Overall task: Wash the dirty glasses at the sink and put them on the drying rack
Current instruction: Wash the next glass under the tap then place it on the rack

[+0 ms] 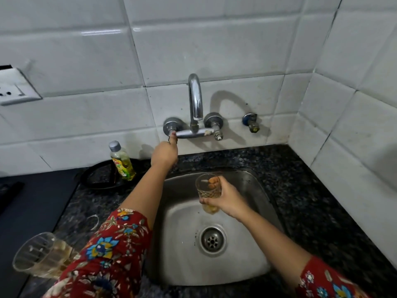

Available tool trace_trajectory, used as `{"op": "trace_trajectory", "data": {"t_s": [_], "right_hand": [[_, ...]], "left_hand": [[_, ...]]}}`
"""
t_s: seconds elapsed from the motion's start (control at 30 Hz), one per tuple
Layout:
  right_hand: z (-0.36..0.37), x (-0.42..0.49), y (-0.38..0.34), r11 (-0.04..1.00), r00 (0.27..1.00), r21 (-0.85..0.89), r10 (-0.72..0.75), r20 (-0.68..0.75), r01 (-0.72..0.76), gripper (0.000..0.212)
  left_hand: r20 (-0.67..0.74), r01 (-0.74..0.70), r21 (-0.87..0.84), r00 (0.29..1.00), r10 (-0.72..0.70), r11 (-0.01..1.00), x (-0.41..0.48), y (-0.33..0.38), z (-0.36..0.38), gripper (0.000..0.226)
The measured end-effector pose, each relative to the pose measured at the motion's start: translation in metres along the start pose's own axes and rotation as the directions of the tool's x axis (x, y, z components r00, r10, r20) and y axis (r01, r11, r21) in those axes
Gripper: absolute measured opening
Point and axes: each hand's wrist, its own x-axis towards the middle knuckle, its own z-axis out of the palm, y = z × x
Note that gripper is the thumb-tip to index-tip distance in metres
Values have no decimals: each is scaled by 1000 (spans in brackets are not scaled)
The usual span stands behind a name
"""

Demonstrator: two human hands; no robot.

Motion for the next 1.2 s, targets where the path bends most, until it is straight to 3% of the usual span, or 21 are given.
{"op": "trace_trajectory", "data": {"t_s": [0.13,0.23,0.33,0.4,0.47,0.57,0.6,0.7,0.8,0.87,0.93,0.97,1.1,1.13,1.2], "right_hand": [[3,-3,1,1000,999,12,-4,33,4,56],[6,-4,1,1000,999,23,-6,51,5,58],[7,-5,0,999,997,49,-10,81,6,57],[9,-4,2,997,996,82,-10,86,3,57],[8,-3,6,992,997,127,-5,81,-5,57],[12,0,13,984,992,177,11,126,-33,54],[14,0,17,984,990,175,19,139,-43,53],[24,-5,27,987,986,148,33,162,-58,64],[25,-16,36,992,992,-51,-115,57,118,84],[18,-20,45,858,924,-345,-369,103,381,67],[10,-18,56,484,771,-621,-531,353,617,56],[7,-12,60,288,693,-666,-534,485,688,56],[4,12,51,-38,526,-575,-357,771,817,36],[6,17,48,-110,522,-567,-282,805,816,29],[22,18,39,-142,647,-648,-60,760,748,21]], "left_hand": [[25,43,-139,999,-40,989,-1,1,1,81],[115,152,-307,986,-122,939,-2,-1,1,84],[181,177,-378,977,-115,909,-8,-8,0,79],[234,135,-406,971,-40,904,-21,-27,9,62],[359,108,-476,930,80,873,-46,-60,25,32],[567,72,-518,774,280,852,-89,-98,54,69],[581,68,-525,757,299,849,-100,-102,65,75],[480,101,-598,840,254,795,-113,-101,90,69],[421,127,-617,887,189,777,-112,-107,104,59],[409,107,-579,895,175,808,-110,-116,107,58],[420,77,-539,888,189,839,-107,-122,105,63],[438,72,-522,878,194,850,-105,-126,104,65],[495,32,-449,841,219,893,-102,-130,104,59],[495,37,-444,843,211,895,-103,-128,106,55],[451,23,-465,866,215,885,-105,-126,116,50]]}}
